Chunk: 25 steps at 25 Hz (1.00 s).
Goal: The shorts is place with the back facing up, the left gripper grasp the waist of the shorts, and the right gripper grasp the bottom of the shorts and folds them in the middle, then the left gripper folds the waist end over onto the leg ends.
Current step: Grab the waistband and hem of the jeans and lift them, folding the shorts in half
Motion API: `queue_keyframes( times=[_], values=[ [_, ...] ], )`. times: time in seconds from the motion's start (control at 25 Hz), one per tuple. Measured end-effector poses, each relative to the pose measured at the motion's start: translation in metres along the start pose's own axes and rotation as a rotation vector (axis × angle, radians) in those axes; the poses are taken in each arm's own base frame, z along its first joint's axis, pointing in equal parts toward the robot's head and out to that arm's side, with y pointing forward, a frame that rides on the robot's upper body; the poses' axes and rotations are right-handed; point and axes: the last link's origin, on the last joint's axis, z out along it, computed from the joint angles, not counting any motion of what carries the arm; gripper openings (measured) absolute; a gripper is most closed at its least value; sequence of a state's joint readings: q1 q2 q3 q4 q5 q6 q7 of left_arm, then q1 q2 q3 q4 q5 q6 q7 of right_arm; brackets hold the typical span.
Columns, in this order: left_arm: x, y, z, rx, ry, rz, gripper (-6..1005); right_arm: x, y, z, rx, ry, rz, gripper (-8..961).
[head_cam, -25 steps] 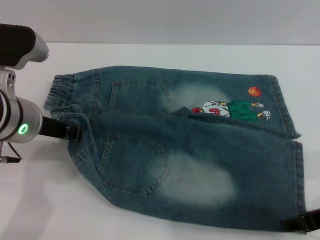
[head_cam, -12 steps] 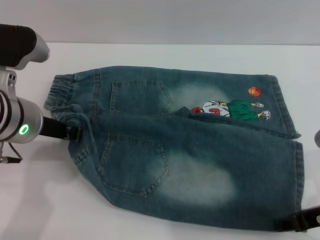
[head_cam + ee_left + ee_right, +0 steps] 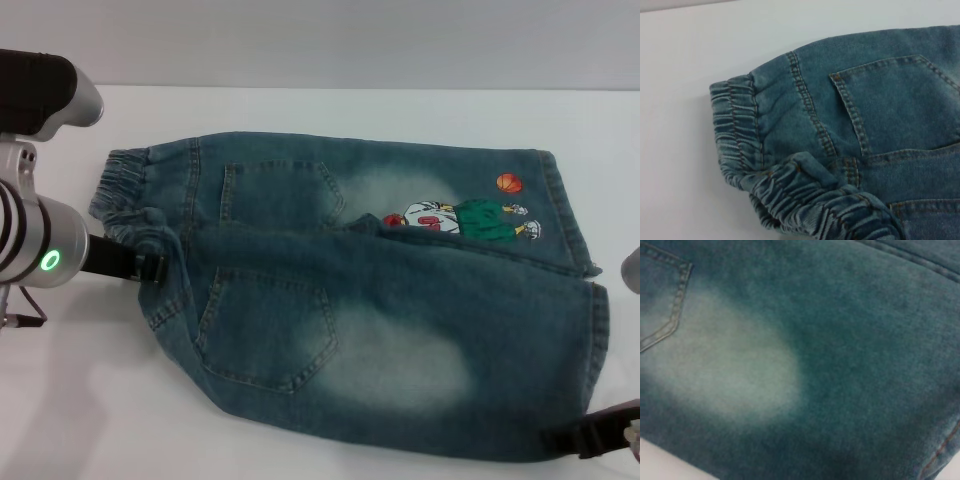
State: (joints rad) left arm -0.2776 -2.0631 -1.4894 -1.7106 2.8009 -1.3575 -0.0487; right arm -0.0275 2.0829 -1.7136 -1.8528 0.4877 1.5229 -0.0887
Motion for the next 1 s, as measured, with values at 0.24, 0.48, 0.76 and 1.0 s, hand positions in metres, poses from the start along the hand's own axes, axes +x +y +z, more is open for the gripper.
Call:
queue_keyframes(
  times=[0.24,0.48,0.76,1.0],
  values=[
    [0.0,0.0,0.0,0.0,0.001,0.001,222,-0.001,0.003,0.0,-0.018,0.003,-0.034,463],
    [0.002,0.001,0.0,-0.007,0.012,0.001,221,-0.003,0.006,0.0,-0.021,0.003,-0.055,225],
    [0.002,0.0,0.0,-0.011,0.025,-0.006,221,-0.01,0.011,-0.002,-0.052,-0.035,-0.069,55],
    [0.004,-0.001,0.002,-0.02,0.059,-0.026,222,-0.028,0.011,-0.011,-0.036,-0.161,-0.096,41]
  ],
)
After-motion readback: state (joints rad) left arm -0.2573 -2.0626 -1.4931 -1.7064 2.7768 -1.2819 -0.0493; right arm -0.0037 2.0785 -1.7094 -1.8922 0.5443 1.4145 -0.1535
